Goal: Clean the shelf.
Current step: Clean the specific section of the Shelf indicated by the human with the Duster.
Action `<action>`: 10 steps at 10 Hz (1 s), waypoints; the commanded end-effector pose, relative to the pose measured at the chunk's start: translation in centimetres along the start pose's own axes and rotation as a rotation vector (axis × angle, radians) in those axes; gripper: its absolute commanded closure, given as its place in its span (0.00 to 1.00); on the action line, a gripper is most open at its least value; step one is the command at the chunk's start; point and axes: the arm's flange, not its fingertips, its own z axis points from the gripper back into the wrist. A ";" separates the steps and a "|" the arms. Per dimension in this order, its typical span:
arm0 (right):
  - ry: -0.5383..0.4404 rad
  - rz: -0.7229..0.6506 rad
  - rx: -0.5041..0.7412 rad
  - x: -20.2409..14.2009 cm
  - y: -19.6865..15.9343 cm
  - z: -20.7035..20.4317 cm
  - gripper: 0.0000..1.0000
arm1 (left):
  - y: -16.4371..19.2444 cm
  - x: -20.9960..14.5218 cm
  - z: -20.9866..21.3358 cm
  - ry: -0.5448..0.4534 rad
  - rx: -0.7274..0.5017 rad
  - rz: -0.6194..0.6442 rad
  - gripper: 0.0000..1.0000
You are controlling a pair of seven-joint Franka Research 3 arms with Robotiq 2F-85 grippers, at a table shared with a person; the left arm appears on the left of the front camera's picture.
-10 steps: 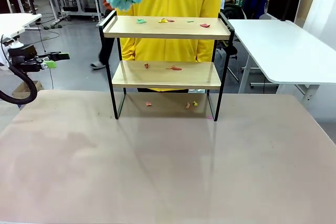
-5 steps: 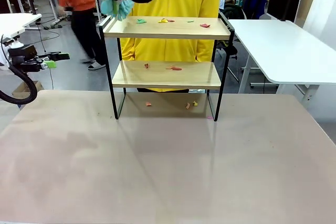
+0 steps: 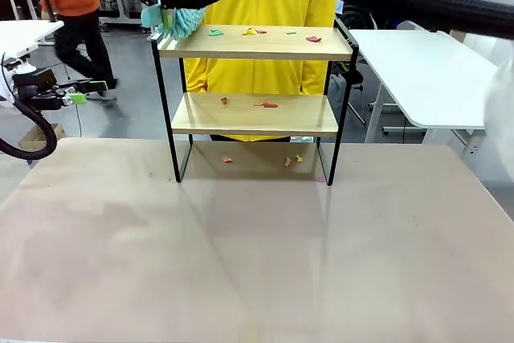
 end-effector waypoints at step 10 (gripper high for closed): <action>0.136 0.008 -0.104 0.9 -6.0 -2.5 0.87 | -0.2 0.1 0.0 0.007 -0.006 -0.016 0.00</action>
